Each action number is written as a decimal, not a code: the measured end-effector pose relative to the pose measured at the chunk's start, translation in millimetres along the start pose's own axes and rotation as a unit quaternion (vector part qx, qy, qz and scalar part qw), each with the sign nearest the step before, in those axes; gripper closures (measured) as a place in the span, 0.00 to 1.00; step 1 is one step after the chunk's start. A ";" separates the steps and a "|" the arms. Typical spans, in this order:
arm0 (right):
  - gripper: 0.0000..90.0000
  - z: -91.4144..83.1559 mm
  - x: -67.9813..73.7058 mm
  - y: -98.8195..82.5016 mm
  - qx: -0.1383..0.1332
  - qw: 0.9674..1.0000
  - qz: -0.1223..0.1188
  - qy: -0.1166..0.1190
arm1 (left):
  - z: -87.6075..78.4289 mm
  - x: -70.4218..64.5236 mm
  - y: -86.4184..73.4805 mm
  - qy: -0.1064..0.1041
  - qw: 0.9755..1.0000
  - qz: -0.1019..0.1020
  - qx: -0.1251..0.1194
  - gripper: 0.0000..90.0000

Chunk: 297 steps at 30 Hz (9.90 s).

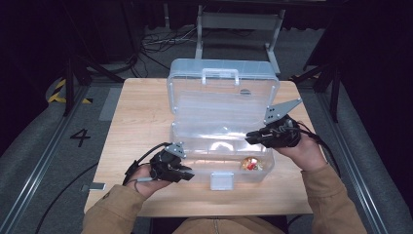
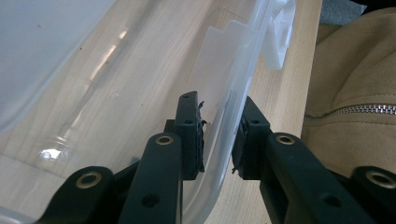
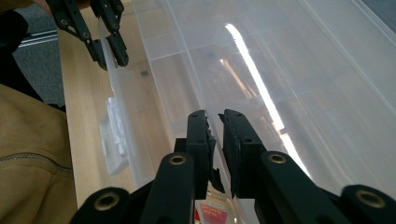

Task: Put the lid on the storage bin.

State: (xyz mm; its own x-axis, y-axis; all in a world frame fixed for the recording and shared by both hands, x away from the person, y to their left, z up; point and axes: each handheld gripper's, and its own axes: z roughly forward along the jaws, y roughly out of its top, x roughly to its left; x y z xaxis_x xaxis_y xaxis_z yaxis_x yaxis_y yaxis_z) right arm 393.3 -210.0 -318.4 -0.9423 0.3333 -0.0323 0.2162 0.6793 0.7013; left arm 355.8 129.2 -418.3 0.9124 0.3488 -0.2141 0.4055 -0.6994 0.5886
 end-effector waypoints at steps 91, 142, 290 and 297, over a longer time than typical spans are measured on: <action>0.90 3.7 15.0 -9.8 0.016 1.000 -0.010 0.004 | -109.5 9.1 19.7 0.119 0.948 -0.097 -0.277 0.99; 0.99 -38.5 12.1 -59.3 -0.133 0.988 0.076 -0.031 | -106.4 1.3 13.2 0.129 0.959 -0.103 -0.232 0.99; 0.99 -21.3 6.8 -67.5 0.152 0.976 0.155 -0.016 | -112.0 32.4 -14.7 0.117 0.971 -0.181 -0.107 0.86; 0.99 -18.0 7.5 -68.2 0.168 0.974 0.152 -0.014 | -111.3 32.4 -14.5 0.115 0.971 -0.181 -0.105 0.86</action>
State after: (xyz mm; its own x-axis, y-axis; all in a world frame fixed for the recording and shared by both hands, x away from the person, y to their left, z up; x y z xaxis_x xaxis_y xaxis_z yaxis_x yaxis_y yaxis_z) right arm 366.9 -265.6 -353.7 -0.8155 0.5667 0.1176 0.5597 0.7206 0.4092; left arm 373.3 220.1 -347.0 0.6653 0.6951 -0.2723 0.6556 -0.3695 0.6585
